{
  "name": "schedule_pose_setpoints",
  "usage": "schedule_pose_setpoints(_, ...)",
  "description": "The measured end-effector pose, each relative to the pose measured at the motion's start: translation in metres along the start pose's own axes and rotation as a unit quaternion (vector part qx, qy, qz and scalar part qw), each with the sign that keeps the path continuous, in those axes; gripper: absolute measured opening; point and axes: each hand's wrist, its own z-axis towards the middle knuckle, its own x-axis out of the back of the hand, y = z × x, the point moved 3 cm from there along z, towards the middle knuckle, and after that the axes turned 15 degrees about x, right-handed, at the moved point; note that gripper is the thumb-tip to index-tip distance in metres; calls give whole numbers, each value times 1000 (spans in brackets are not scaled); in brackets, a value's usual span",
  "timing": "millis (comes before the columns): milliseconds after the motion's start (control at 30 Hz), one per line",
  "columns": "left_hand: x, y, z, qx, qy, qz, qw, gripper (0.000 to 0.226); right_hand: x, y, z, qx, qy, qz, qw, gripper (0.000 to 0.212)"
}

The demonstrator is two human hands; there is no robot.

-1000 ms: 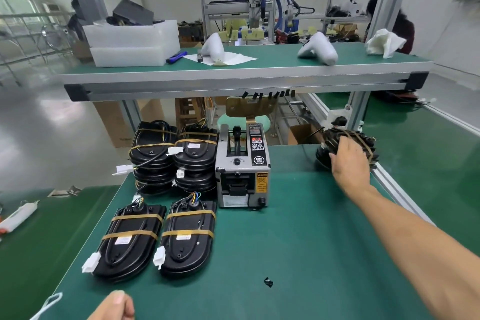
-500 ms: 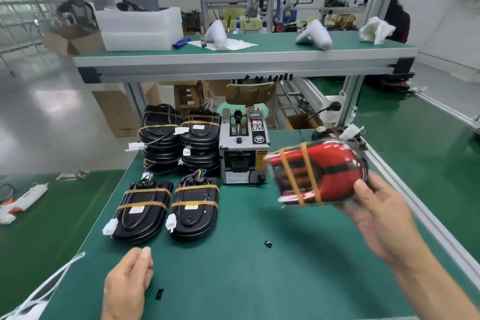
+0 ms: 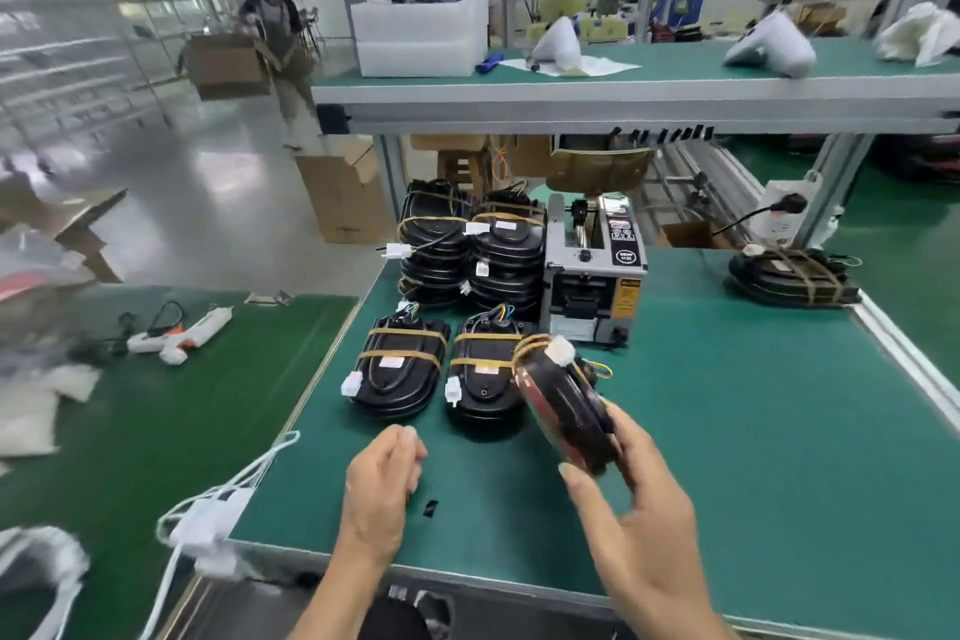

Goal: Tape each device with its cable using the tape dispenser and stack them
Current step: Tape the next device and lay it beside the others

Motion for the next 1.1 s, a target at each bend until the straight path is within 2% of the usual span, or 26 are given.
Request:
schedule_pose_setpoints(100, -3, 5, -5, -8, 1, 10, 1000, 40, -12, -5, -14, 127, 11, -119, 985, 59)
schedule_pose_setpoints(200, -7, 17, -20, -36, -2, 66, 997, 28, -23, -2, -21, 148, 29, -171, 974, 56)
schedule_pose_setpoints(300, -22, 40, -42, -110, -62, 132, 983, 45, -32, 2, -26, 155, 27, -196, 968, 55)
schedule_pose_setpoints(333, -29, 48, -49, -106, -85, 139, 981, 55, -34, 4, -28, 152, 23, -199, 968, 57)
schedule_pose_setpoints(433, -48, 62, -60, -7, -131, 92, 987, 79, -41, 9, -36, 145, 11, -214, 966, 58)
schedule_pose_setpoints(567, -55, 67, -59, 66, -113, 0, 991, 65, -46, 16, -47, 172, -7, -204, 964, 54)
schedule_pose_setpoints(667, -47, 67, -53, 105, -115, -41, 987, 75, -38, 19, -45, 224, -39, -202, 953, 50)
schedule_pose_setpoints(733, -35, 66, -40, 161, -114, -61, 978, 90, -26, 22, -37, 285, -80, -214, 931, 49)
schedule_pose_setpoints(800, -26, 68, -24, 247, -152, -90, 953, 96, -9, 24, -26, 359, -140, -227, 895, 44)
schedule_pose_setpoints(900, -26, 76, -10, 307, -243, -94, 916, 82, 14, 23, -8, 452, -272, -229, 818, 42)
schedule_pose_setpoints(967, -33, 79, -7, 287, -268, -68, 917, 66, 23, 19, 7, 490, -339, -237, 767, 44)
schedule_pose_setpoints(1000, -38, 79, -5, 270, -266, -63, 923, 57, 25, 18, 14, 499, -349, -243, 755, 43)
schedule_pose_setpoints(1033, -41, 77, -4, 257, -256, -70, 929, 51, 28, 19, 19, 493, -346, -243, 761, 43)
schedule_pose_setpoints(1067, -44, 76, -4, 248, -241, -86, 934, 47, 30, 21, 23, 465, -336, -239, 784, 43)
schedule_pose_setpoints(1100, -45, 74, -4, 241, -223, -111, 938, 46, 33, 24, 26, 413, -318, -221, 824, 48)
